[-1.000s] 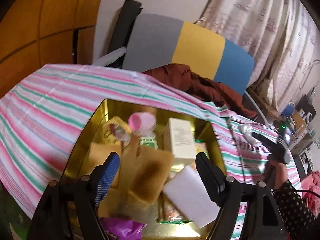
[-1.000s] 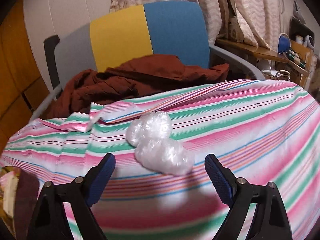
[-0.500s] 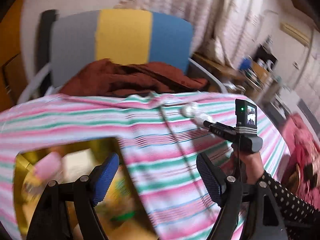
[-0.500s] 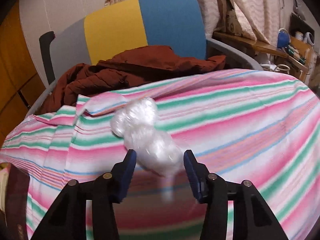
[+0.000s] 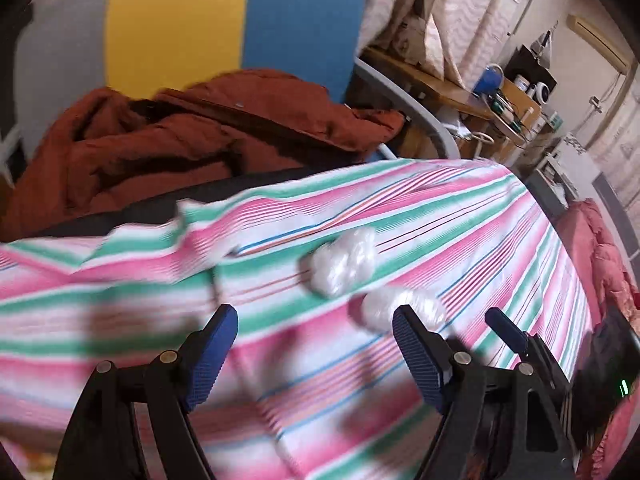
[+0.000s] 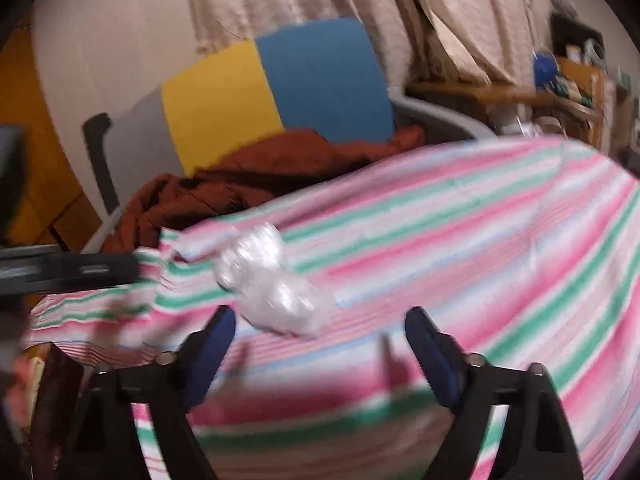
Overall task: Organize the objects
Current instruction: 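Move both grippers toward the plastic-wrapped bundles on the cloth, then grasp one plastic-wrapped bundle with the right gripper while the left gripper grasps the other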
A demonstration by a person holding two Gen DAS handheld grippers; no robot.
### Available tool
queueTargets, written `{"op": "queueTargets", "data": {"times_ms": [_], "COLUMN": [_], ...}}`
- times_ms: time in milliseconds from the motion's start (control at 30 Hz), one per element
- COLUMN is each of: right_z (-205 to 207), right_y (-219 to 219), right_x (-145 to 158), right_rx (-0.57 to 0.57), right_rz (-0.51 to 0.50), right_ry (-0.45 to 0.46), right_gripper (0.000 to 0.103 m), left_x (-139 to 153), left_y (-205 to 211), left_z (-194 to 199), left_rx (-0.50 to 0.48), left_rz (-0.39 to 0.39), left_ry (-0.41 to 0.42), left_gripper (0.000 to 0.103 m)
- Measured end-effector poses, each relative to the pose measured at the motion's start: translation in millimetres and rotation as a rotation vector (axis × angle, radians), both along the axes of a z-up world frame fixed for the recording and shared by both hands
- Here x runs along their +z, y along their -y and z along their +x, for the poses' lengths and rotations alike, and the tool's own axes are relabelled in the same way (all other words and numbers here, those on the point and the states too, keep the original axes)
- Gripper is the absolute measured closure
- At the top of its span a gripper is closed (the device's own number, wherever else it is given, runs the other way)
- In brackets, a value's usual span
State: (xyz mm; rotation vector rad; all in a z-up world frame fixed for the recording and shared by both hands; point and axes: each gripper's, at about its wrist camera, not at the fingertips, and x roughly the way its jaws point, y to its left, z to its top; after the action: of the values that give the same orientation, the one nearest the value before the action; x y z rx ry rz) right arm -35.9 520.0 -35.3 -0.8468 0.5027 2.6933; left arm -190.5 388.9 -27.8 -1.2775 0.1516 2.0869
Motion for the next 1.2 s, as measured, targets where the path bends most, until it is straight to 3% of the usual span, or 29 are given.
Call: {"op": "queueTargets", "data": {"times_ms": [133, 167, 233, 367, 667, 800, 867, 933, 967, 1067, 1200], "right_z": [-36, -43, -59, -62, 1, 11, 12, 11, 10, 10, 10], "right_y": [10, 9, 8, 2, -24, -40, -40, -37, -35, -34, -33], "right_x": [0, -5, -16, -23, -25, -31, -32, -32, -32, -32, -31], "right_rx": [0.094, 0.118, 0.151, 0.143, -0.058, -0.127, -0.136, -0.139, -0.141, -0.144, -0.154], "right_rz": [0.074, 0.063, 0.017, -0.022, -0.056, -0.127, -0.117, -0.098, -0.085, -0.069, -0.055], "right_ry": [0.066, 0.087, 0.136, 0.147, 0.126, 0.102, 0.095, 0.099, 0.101, 0.104, 0.104], "right_gripper": [0.017, 0.022, 0.041, 0.051, 0.053, 0.052, 0.052, 0.052, 0.052, 0.052, 0.052], "left_x": [-3, -3, -7, -18, -34, -48, -52, -55, -56, -57, -56], "left_y": [-6, -5, -3, -8, -56, -74, -73, -68, -66, -62, -55], "left_z": [-14, -16, -21, -27, -18, -16, -13, -10, -8, -1, 8], "left_rx": [0.056, 0.063, 0.071, 0.055, -0.060, -0.079, -0.080, -0.056, -0.042, -0.035, -0.032], "left_rz": [-0.011, -0.007, -0.017, -0.057, -0.091, -0.118, -0.103, -0.095, -0.103, -0.113, -0.084], "left_ry": [-0.024, -0.027, -0.030, -0.026, -0.062, -0.081, -0.118, -0.169, -0.197, -0.240, -0.233], "left_gripper": [0.022, 0.022, 0.021, 0.021, 0.021, 0.021, 0.026, 0.045, 0.049, 0.049, 0.050]}}
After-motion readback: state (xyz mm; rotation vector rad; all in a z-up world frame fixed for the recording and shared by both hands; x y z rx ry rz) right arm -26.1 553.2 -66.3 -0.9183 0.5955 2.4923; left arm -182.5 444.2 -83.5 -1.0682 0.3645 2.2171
